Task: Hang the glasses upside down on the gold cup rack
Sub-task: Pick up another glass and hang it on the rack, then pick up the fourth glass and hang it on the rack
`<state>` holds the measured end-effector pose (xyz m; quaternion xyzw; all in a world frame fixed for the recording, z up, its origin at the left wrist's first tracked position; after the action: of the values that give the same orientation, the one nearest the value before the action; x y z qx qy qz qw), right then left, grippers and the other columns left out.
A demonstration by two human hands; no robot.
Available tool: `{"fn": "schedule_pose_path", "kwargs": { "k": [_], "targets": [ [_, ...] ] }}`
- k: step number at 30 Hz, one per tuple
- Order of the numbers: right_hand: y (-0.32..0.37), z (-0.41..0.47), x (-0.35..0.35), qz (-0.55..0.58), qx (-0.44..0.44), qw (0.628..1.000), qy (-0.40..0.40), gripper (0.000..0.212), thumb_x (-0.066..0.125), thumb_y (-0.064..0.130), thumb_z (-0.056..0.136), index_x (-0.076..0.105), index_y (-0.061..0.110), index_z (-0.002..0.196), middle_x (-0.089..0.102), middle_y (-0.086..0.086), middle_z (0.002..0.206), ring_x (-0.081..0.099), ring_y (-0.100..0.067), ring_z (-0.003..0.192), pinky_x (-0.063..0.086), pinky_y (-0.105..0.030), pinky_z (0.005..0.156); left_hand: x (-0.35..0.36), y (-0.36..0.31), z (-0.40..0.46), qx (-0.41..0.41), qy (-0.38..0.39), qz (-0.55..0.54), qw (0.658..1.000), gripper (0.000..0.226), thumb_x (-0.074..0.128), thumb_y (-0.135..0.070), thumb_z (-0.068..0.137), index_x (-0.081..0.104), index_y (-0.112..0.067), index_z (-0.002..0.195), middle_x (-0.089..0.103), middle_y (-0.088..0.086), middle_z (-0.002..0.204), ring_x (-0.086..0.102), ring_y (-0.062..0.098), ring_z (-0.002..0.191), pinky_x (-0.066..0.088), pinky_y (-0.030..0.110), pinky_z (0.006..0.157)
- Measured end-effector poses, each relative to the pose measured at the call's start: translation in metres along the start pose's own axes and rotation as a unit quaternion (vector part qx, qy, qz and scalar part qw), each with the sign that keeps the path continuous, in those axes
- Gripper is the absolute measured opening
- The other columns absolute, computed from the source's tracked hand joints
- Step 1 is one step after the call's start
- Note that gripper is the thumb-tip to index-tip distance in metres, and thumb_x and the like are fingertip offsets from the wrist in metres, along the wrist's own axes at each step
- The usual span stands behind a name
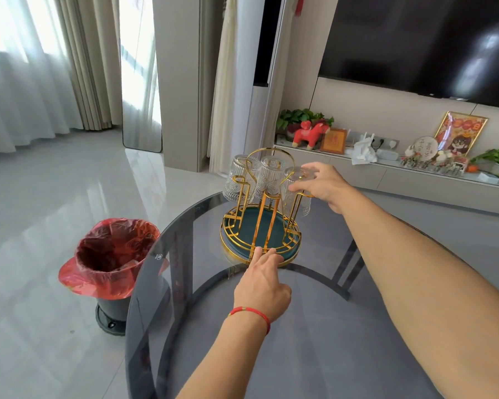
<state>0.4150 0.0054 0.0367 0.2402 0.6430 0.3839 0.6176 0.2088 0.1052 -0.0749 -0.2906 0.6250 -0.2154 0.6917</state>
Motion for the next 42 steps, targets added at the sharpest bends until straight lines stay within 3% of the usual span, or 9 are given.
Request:
{"fn": "schedule_pose_path", "kwargs": {
  "k": [6, 11, 17, 21, 26, 30, 33, 37, 42],
  "targets": [
    [0.007, 0.002, -0.004, -0.048, 0.006, 0.997, 0.066, 0.094, 0.090, 0.022, 0.072, 0.046, 0.020, 0.154, 0.055, -0.012, 0.150, 0.054, -0.029, 0.134, 0.045, -0.047, 0.113, -0.002, -0.002, -0.001, 0.004, 0.004, 0.016, 1.000, 0.053, 0.060, -0.013, 0.091, 0.047, -0.020, 0.142, 0.036, -0.003, 0.160, 0.010, 0.020, 0.154, 0.038, 0.045, 0.114],
    [0.005, -0.020, -0.008, -0.043, 0.009, 0.995, 0.087, 0.108, 0.079, 0.037, 0.086, 0.011, 0.022, 0.168, 0.016, -0.006, 0.176, 0.022, -0.029, 0.159, 0.026, -0.051, 0.125, -0.002, -0.004, -0.006, 0.038, -0.005, 0.105, 0.994, 0.049, 0.059, -0.014, 0.091, 0.052, -0.016, 0.139, 0.035, 0.002, 0.160, 0.010, 0.027, 0.154, 0.031, 0.053, 0.119],
    [-0.018, -0.104, -0.065, -0.102, -0.030, 0.994, -0.002, 0.062, 0.061, 0.049, 0.099, 0.049, 0.022, 0.153, 0.053, -0.003, 0.155, 0.050, -0.021, 0.141, 0.040, -0.038, 0.113, -0.001, -0.023, -0.021, 0.091, -0.046, 0.092, 0.991, 0.044, 0.059, -0.011, 0.089, 0.060, -0.015, 0.132, 0.057, 0.002, 0.139, 0.034, 0.029, 0.142, 0.046, 0.048, 0.108],
    [-0.042, -0.187, -0.121, -0.139, 0.003, 0.990, -0.009, 0.044, 0.054, 0.052, 0.102, 0.067, 0.030, 0.138, 0.065, 0.007, 0.142, 0.056, -0.014, 0.133, 0.040, -0.031, 0.102, 0.006, -0.043, -0.040, 0.115, -0.037, 0.046, 0.992, 0.049, 0.062, -0.013, 0.088, 0.058, -0.018, 0.136, 0.062, 0.005, 0.135, 0.049, 0.025, 0.129, 0.048, 0.040, 0.103],
    [-0.077, -0.281, -0.154, -0.210, 0.038, 0.976, -0.049, 0.052, 0.056, 0.058, 0.097, 0.061, 0.034, 0.143, 0.061, 0.006, 0.149, 0.053, -0.016, 0.138, 0.041, -0.037, 0.108, 0.019, -0.068, -0.070, 0.159, 0.013, 0.022, 0.987, 0.048, 0.061, -0.016, 0.089, 0.057, -0.020, 0.136, 0.063, 0.004, 0.133, 0.050, 0.026, 0.127, 0.045, 0.037, 0.105],
    [-0.100, -0.308, -0.141, -0.375, 0.086, 0.922, 0.042, 0.084, 0.064, 0.062, 0.090, 0.034, 0.030, 0.162, 0.040, 0.000, 0.166, 0.030, -0.025, 0.154, 0.025, -0.048, 0.122, 0.026, -0.080, -0.084, 0.130, 0.054, -0.060, 0.988, 0.045, 0.060, -0.017, 0.090, 0.058, -0.025, 0.134, 0.062, 0.001, 0.134, 0.060, 0.018, 0.116, 0.042, 0.017, 0.085],
    [-0.116, -0.313, -0.138, -0.445, 0.103, 0.887, 0.070, 0.093, 0.067, 0.054, 0.088, 0.020, 0.031, 0.165, 0.032, 0.000, 0.168, 0.034, -0.031, 0.151, 0.020, -0.053, 0.122, 0.030, -0.087, -0.089, 0.121, 0.070, -0.078, 0.987, 0.045, 0.060, -0.016, 0.091, 0.057, -0.025, 0.135, 0.062, 0.002, 0.134, 0.059, 0.019, 0.120, 0.045, 0.022, 0.090],
    [-0.126, -0.313, -0.141, -0.446, 0.079, 0.889, 0.060, 0.088, 0.066, 0.040, 0.092, 0.018, 0.031, 0.165, 0.031, -0.005, 0.165, 0.036, -0.035, 0.145, 0.019, -0.050, 0.123, 0.032, -0.090, -0.094, 0.126, 0.064, -0.084, 0.986, 0.043, 0.060, -0.014, 0.089, 0.062, -0.025, 0.130, 0.069, 0.000, 0.122, 0.061, 0.016, 0.117, 0.049, 0.030, 0.098],
    [-0.116, -0.316, -0.135, -0.281, -0.011, 0.959, -0.040, 0.078, 0.083, 0.043, 0.072, 0.050, 0.038, 0.143, 0.051, 0.001, 0.133, 0.049, -0.024, 0.125, 0.044, -0.039, 0.102, 0.037, -0.087, -0.097, 0.089, 0.115, -0.148, 0.978, 0.028, 0.060, -0.023, 0.092, 0.068, -0.024, 0.118, 0.070, 0.000, 0.114, 0.071, 0.016, 0.098, 0.060, 0.038, 0.089]
  ]
}}
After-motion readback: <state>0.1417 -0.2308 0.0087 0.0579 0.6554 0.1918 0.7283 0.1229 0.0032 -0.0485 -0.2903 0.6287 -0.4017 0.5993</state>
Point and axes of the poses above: each hand's wrist, its own z-axis towards the middle knuckle, its own x-axis out of the palm, y = z × x, the point moved 1 cm from there along z, towards the middle knuckle
